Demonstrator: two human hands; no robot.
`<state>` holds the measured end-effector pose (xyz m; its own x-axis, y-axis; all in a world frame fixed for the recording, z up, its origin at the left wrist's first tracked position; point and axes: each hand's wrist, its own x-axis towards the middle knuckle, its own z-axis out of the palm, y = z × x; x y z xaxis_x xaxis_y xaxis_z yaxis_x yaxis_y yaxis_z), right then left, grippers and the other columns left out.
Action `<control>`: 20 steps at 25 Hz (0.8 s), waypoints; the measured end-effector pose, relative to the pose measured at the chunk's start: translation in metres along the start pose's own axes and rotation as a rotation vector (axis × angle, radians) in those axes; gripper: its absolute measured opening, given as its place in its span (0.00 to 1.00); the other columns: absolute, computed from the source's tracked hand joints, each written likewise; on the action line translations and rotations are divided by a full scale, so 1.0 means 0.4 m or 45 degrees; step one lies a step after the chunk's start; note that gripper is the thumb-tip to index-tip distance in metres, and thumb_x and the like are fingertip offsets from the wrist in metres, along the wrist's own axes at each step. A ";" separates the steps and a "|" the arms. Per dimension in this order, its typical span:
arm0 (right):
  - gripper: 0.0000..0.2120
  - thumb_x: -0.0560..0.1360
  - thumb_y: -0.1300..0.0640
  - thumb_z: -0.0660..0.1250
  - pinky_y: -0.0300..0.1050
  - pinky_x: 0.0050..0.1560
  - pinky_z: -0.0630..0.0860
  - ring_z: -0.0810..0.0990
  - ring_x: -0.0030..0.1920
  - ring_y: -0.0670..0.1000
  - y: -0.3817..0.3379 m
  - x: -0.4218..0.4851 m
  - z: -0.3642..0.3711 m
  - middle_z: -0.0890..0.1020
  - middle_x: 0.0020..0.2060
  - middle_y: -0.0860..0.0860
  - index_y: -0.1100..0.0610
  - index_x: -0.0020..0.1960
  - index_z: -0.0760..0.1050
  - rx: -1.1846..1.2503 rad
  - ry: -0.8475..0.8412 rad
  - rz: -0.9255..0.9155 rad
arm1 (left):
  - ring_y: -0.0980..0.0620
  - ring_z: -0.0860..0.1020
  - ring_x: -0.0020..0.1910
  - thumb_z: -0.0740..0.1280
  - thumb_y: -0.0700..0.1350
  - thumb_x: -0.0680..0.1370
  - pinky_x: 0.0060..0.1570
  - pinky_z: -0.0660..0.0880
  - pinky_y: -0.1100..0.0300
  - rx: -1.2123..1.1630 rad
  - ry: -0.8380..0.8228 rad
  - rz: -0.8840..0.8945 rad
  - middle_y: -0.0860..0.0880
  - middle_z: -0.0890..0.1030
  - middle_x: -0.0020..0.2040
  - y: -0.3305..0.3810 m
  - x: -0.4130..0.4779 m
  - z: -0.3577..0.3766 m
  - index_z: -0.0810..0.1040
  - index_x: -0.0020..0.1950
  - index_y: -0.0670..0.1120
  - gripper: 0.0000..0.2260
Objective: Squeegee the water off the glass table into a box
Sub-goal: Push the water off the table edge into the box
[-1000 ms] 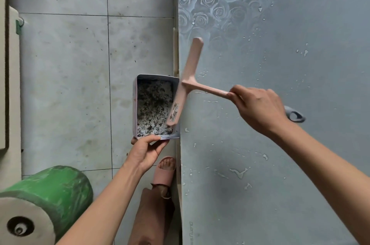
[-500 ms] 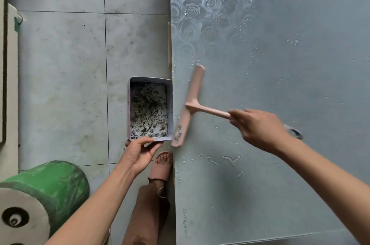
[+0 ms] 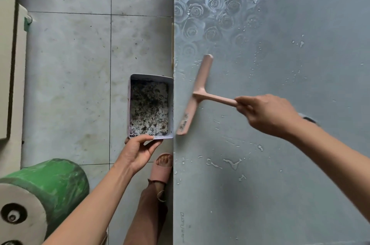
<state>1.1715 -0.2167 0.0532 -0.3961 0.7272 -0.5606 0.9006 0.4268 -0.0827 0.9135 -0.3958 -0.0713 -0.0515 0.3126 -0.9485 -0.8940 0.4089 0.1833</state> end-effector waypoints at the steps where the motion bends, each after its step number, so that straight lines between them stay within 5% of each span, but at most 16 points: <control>1: 0.13 0.79 0.43 0.55 0.48 0.40 0.71 0.79 0.51 0.60 -0.034 0.026 0.016 0.82 0.51 0.52 0.45 0.59 0.73 0.015 0.007 -0.047 | 0.39 0.78 0.48 0.55 0.27 0.76 0.45 0.80 0.52 0.000 -0.016 0.004 0.37 0.77 0.44 0.000 0.000 0.003 0.76 0.25 0.35 0.20; 5: 0.11 0.80 0.44 0.53 0.46 0.34 0.63 0.77 0.46 0.59 -0.105 0.104 -0.001 0.81 0.46 0.52 0.45 0.55 0.72 -0.054 0.126 -0.224 | 0.37 0.79 0.47 0.53 0.27 0.75 0.45 0.80 0.51 0.009 -0.051 0.025 0.33 0.78 0.46 0.031 0.012 0.038 0.77 0.27 0.33 0.20; 10: 0.13 0.78 0.41 0.55 0.48 0.42 0.76 0.79 0.48 0.58 0.052 0.061 -0.094 0.82 0.48 0.50 0.42 0.58 0.72 -0.147 0.048 -0.008 | 0.38 0.76 0.47 0.55 0.28 0.76 0.36 0.82 0.54 0.018 -0.015 0.044 0.38 0.75 0.42 0.088 0.035 0.092 0.73 0.30 0.34 0.16; 15: 0.12 0.79 0.44 0.54 0.46 0.37 0.66 0.78 0.50 0.58 -0.082 0.165 -0.066 0.81 0.50 0.49 0.43 0.57 0.72 -0.109 0.022 -0.227 | 0.40 0.81 0.38 0.55 0.28 0.76 0.30 0.81 0.58 0.053 -0.010 0.051 0.37 0.78 0.35 0.112 0.050 0.112 0.73 0.30 0.34 0.16; 20: 0.13 0.79 0.42 0.53 0.47 0.36 0.66 0.78 0.48 0.56 -0.083 0.138 -0.101 0.80 0.46 0.48 0.41 0.62 0.69 0.078 0.192 -0.294 | 0.39 0.77 0.48 0.54 0.28 0.76 0.40 0.80 0.49 0.045 -0.042 0.022 0.35 0.76 0.48 0.113 0.053 0.107 0.73 0.45 0.30 0.08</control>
<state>1.1125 -0.1691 0.0581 -0.6100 0.6885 -0.3924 0.7908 0.5603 -0.2463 0.8910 -0.3341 -0.0720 -0.0514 0.3473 -0.9363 -0.8769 0.4329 0.2088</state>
